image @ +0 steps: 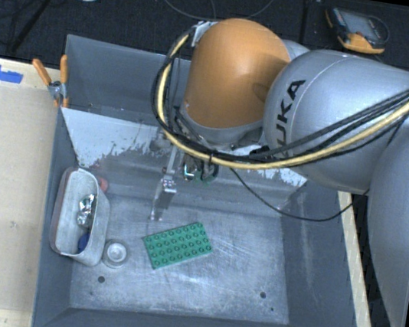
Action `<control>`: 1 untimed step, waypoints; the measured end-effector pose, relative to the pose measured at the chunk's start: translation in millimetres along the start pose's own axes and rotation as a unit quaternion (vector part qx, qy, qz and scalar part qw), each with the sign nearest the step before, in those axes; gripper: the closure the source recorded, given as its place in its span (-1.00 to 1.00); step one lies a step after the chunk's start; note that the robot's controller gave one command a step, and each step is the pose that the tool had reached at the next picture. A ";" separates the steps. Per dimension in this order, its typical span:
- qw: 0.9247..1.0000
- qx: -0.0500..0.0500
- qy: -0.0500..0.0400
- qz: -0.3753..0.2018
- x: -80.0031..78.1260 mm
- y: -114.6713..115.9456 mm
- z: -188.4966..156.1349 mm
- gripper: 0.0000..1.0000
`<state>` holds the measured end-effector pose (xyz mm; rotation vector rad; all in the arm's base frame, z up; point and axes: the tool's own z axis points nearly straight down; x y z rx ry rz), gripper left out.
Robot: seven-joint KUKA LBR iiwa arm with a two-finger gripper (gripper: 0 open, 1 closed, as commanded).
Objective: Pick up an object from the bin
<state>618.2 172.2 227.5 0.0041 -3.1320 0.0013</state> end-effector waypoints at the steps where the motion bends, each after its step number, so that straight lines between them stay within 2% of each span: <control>1: 1.000 -0.002 -0.007 0.006 66.7 -50.7 159.3 -1.00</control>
Offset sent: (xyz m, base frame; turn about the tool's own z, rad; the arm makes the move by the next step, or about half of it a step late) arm -0.0686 -0.0514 -0.1575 0.0096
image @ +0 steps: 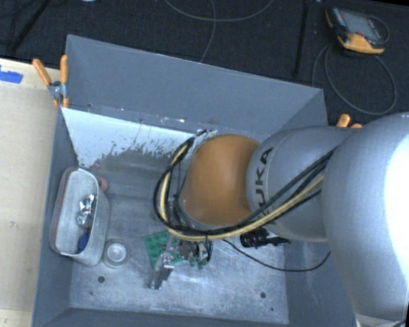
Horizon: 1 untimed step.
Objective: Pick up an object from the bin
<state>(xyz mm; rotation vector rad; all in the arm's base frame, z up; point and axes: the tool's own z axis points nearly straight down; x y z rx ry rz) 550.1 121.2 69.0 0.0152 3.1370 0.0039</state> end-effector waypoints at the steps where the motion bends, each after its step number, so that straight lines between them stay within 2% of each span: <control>1: 1.000 -0.001 -0.003 0.000 -3.6 1.1 -6.4 1.00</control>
Offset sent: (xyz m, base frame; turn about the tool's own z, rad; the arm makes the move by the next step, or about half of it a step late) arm 0.0000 0.0000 0.0000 0.0000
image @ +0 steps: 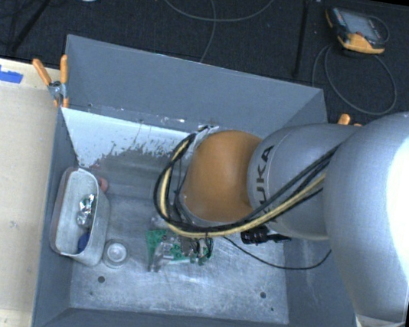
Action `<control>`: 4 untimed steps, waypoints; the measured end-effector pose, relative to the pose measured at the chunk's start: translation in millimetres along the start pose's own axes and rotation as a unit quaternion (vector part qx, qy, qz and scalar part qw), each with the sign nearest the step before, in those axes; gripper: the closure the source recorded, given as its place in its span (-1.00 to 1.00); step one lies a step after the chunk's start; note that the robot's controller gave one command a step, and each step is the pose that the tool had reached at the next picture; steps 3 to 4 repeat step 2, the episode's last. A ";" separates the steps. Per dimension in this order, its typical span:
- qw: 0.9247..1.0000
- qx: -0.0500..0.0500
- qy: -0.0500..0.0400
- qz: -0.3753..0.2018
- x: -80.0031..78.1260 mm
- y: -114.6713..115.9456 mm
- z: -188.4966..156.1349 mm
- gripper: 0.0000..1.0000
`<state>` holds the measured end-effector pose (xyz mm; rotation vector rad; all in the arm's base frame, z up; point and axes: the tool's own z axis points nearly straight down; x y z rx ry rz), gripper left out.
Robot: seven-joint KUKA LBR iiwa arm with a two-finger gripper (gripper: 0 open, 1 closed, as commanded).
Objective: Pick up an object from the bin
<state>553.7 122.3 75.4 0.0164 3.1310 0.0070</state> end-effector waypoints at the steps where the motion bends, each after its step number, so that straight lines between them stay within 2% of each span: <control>1: 1.000 0.002 0.002 -0.014 14.4 -12.6 -112.4 1.00; 2: 1.000 0.002 0.001 -0.017 10.6 -8.4 -180.5 1.00; 4: 1.000 0.002 0.001 -0.017 10.6 -8.4 -180.5 1.00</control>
Offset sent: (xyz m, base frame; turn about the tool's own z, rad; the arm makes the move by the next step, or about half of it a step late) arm -0.0173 -0.0133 0.1086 -0.0285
